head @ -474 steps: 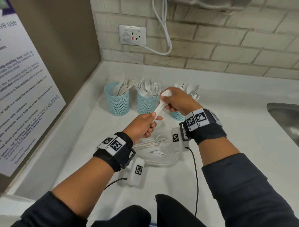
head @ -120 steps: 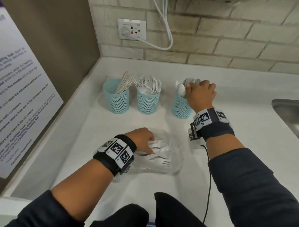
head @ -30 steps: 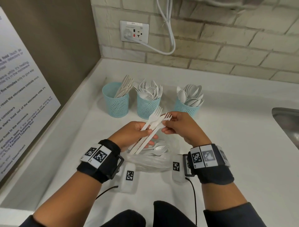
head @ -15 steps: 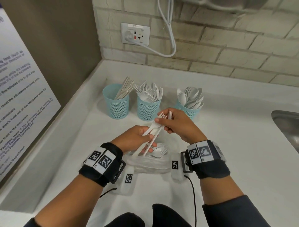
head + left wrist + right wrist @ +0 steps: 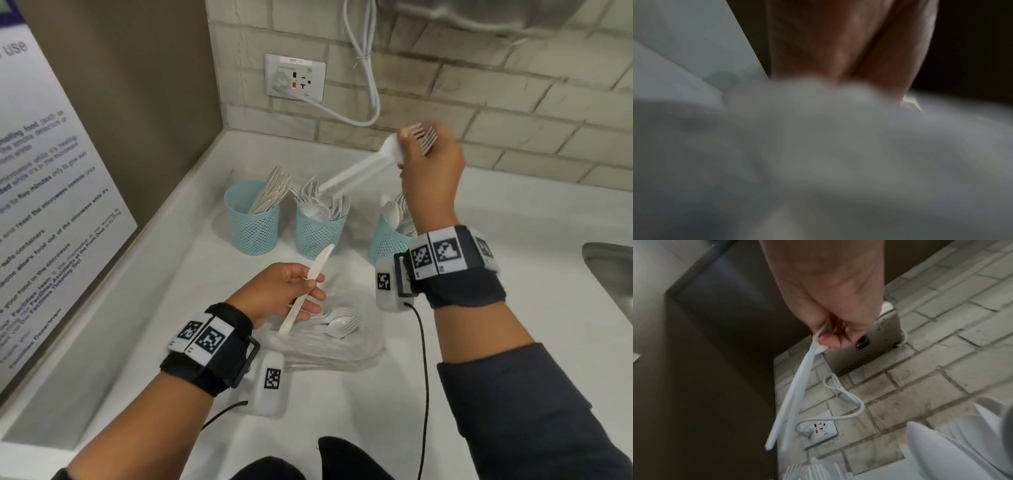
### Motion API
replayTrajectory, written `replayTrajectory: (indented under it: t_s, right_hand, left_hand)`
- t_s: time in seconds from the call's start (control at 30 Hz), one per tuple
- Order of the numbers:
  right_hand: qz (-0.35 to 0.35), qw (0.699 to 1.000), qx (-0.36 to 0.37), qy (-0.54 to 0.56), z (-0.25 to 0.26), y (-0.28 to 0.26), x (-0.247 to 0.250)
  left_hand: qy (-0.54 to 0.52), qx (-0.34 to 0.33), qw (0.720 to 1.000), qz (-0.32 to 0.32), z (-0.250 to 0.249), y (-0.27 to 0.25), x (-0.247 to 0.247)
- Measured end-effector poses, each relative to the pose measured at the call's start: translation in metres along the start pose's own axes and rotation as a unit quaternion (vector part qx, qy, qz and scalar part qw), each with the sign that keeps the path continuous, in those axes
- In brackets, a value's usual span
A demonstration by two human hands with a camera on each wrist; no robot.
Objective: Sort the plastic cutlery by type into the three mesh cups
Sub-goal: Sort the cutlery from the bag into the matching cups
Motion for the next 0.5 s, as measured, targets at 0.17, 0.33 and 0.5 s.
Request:
replayTrajectory:
  t_s: [0.17,0.33,0.5]
  right_hand:
    - [0.026,0.99,0.135,-0.026,0.019,-0.005,-0.032]
    - [0.127,0.975,0.157,-0.098,0.0,-0.019,-0.066]
    - [0.138,0.972,0.139,-0.128,0.001,-0.014,-0.071]
  left_hand:
    - [-0.011,-0.002,1.0,-0.008,-0.001,-0.001,0.001]
    - [-0.022,-0.001,1.0,-0.017,0.0,-0.002,0.004]
    - [-0.02,-0.006,0.999,-0.024,-0.001,-0.001,0.005]
Point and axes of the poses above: each hand's wrist, its own y-axis towards the middle knuckle, its own x-axis out of the back of the hand, z = x × y, the point moved 6 cm from there along y, towards the middle knuckle, and after that the axes turned 3 degrees about y, right-handed, at the moved point
